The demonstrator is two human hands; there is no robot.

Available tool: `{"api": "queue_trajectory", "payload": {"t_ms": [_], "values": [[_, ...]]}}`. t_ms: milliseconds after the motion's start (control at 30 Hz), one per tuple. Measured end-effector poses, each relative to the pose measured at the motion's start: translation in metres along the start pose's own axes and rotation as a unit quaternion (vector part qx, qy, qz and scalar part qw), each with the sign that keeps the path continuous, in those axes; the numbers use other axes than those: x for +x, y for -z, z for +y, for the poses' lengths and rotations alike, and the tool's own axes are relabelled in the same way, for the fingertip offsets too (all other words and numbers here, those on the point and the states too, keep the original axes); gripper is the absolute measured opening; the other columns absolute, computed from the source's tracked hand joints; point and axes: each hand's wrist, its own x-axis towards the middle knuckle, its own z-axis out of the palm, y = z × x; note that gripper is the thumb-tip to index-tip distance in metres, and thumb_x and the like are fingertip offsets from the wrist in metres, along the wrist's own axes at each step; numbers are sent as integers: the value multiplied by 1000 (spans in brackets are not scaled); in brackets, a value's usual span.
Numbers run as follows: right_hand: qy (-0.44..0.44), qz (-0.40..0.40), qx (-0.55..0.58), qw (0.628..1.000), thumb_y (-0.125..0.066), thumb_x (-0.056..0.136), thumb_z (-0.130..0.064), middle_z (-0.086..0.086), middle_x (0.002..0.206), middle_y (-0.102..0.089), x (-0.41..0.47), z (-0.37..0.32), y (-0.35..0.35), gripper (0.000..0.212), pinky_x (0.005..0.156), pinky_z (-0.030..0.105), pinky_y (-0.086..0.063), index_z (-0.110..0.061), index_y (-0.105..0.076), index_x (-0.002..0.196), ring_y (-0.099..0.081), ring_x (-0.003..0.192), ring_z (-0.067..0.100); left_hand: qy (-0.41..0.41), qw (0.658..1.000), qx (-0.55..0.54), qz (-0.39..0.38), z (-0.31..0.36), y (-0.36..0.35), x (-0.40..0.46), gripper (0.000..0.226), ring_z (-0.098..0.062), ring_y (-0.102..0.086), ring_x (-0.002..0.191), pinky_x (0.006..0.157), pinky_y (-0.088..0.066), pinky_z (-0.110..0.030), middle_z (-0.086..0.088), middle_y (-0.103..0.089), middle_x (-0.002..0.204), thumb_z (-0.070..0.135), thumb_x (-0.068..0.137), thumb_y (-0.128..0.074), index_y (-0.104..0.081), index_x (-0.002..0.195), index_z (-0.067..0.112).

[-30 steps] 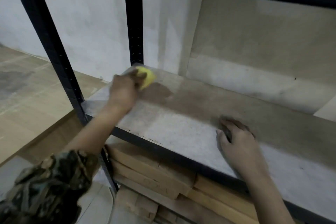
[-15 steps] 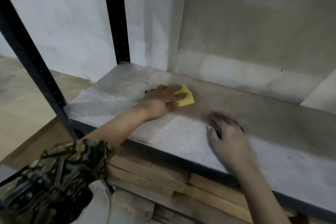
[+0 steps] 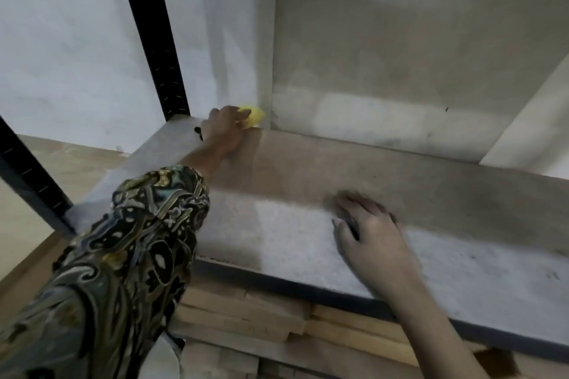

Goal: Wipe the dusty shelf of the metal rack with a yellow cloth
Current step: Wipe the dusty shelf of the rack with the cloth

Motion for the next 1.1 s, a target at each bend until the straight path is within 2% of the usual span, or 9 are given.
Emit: {"api": "queue_trajectory", "payload": {"t_ms": [67,133,267,367,600,700,800,900,1100], "values": [[-2,3,3,1000,-45,92,-35,-8,144,-43,0,-1,1,43,113,32,-25,-25,-46,135,-31,136,12,-34,997,-63,37,11,0,-5,39,-35,-48,121,95,-41,-44,-10,-51,136,34,93,-46,-52,131,30],[-4,0,6,1000,-44,93,-35,-9,145,-40,1,-2,2,44,113,32,-23,-26,-44,135,-28,137,11,-207,973,-94,34,33,-4,-23,38,-35,-52,119,98,-44,-45,-6,-50,139,27,91,-44,-56,127,26],[-11,-3,4,1000,-44,93,-36,-10,145,-40,1,-3,4,43,111,30,-22,-28,-43,135,-29,136,12,-449,886,-20,-109,68,-26,-76,46,-31,-50,120,101,-40,-45,-1,-48,142,32,85,-34,-61,122,26],[-10,-2,0,1000,-42,93,-38,-10,145,-40,1,-3,5,43,111,29,-22,-29,-43,135,-29,136,12,-411,901,31,-138,64,-32,-61,48,-32,-45,121,102,-36,-44,0,-40,147,27,85,-33,-53,130,29],[-3,7,11,1000,-44,93,-36,-10,143,-43,-1,-2,3,43,110,28,-22,-28,-44,134,-30,135,11,-46,996,68,-29,73,-17,-32,36,-38,-44,117,96,-39,-47,-19,-44,130,14,97,-39,-45,131,8],[-6,9,12,1000,-46,92,-35,-11,142,-44,1,-3,5,42,110,29,-24,-28,-45,134,-31,134,11,-152,988,18,9,73,-10,-52,41,-37,-43,119,97,-42,-47,-10,-42,140,9,91,-40,-51,129,23],[-10,7,11,1000,-47,91,-35,-11,141,-44,2,-5,5,42,109,31,-25,-29,-46,133,-32,133,12,-286,951,-24,-113,78,-14,-99,49,-32,-41,129,108,-33,-47,3,-38,148,47,85,-34,-48,131,38],[-14,6,8,1000,-46,91,-36,-11,140,-45,1,-5,6,41,109,31,-25,-29,-47,132,-32,132,11,-305,931,81,-185,65,-17,-130,46,-23,-16,141,112,-14,-51,16,-13,156,46,94,-34,-28,139,48],[-13,-3,-3,1000,-45,92,-39,-12,141,-43,1,-6,7,43,110,31,-24,-30,-45,134,-31,133,10,-224,961,78,-140,37,-3,-99,41,-27,-27,134,112,-18,-40,9,-21,155,33,99,-29,-34,138,44]]}}
